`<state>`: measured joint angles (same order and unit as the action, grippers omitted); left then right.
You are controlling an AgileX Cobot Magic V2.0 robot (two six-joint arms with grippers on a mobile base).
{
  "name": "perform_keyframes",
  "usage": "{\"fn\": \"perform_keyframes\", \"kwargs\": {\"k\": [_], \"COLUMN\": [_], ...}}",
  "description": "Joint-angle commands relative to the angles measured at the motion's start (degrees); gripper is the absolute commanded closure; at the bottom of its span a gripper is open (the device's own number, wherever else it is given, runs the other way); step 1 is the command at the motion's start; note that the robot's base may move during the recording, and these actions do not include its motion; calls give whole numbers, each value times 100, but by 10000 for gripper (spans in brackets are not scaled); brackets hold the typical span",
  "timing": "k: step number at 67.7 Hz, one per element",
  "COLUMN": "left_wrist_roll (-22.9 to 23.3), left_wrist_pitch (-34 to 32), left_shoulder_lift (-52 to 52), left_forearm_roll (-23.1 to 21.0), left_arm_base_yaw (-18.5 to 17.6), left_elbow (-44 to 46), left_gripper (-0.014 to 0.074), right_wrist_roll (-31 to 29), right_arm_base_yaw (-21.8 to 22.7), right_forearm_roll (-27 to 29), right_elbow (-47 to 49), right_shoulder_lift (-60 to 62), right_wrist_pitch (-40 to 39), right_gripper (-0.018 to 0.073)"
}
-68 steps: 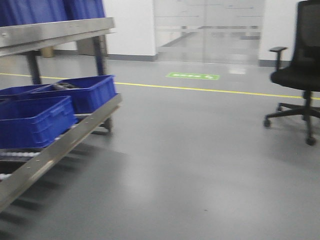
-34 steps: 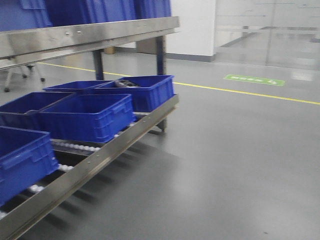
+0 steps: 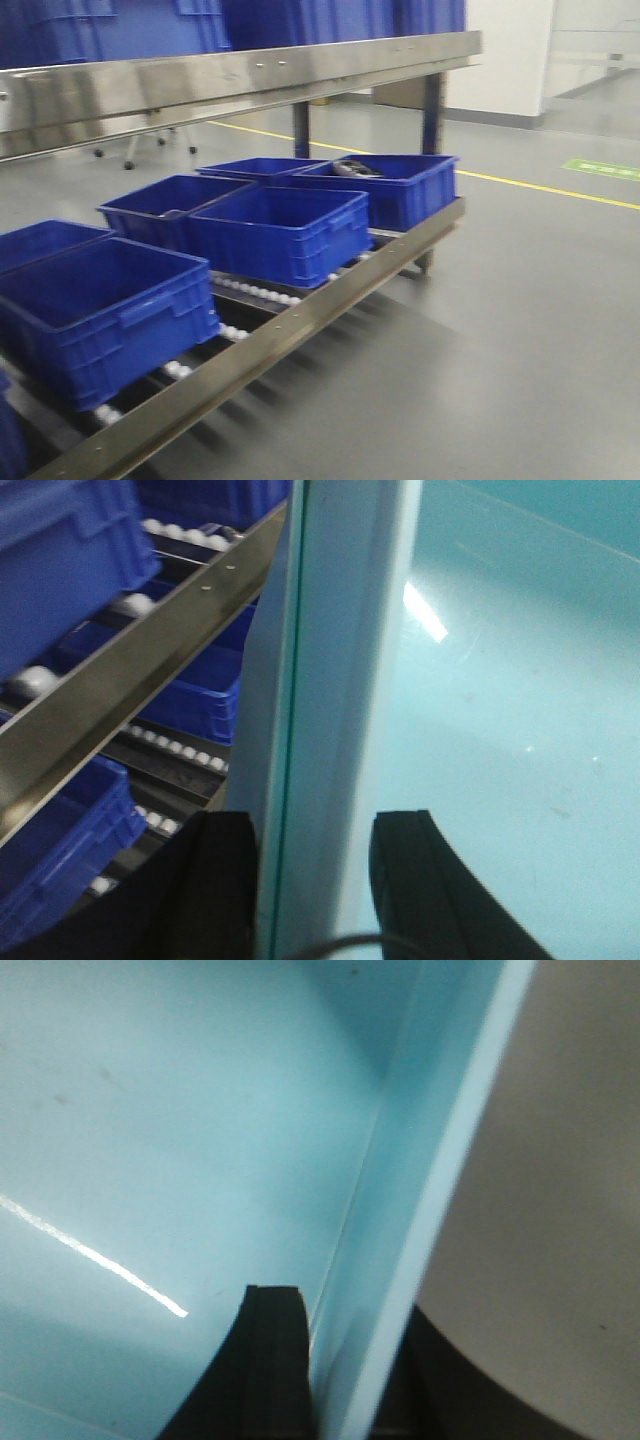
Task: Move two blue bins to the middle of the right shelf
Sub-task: 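Turn the base and approach the steel shelf holding the bin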
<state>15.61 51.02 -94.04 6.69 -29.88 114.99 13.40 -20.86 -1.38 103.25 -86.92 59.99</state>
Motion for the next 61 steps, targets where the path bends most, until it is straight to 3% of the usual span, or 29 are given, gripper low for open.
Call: {"fn": "perform_keyframes", "kwargs": {"k": [1, 61], "left_wrist_roll": [-143, -143], "left_wrist_pitch": [-450, -450], "left_shoulder_lift": [82, 82], "left_forearm_roll": [-329, -329], "left_arm_base_yaw": [-71, -71], "left_elbow": [101, 101], "left_gripper": [707, 707], "right_wrist_roll": [-89, -89], "right_arm_base_yaw": [-34, -34], "right_forearm_roll": [209, 209], "right_elbow": [79, 79], "right_shoulder_lift": [79, 79], "right_wrist_pitch": [-558, -558], "right_gripper": [713, 713]}}
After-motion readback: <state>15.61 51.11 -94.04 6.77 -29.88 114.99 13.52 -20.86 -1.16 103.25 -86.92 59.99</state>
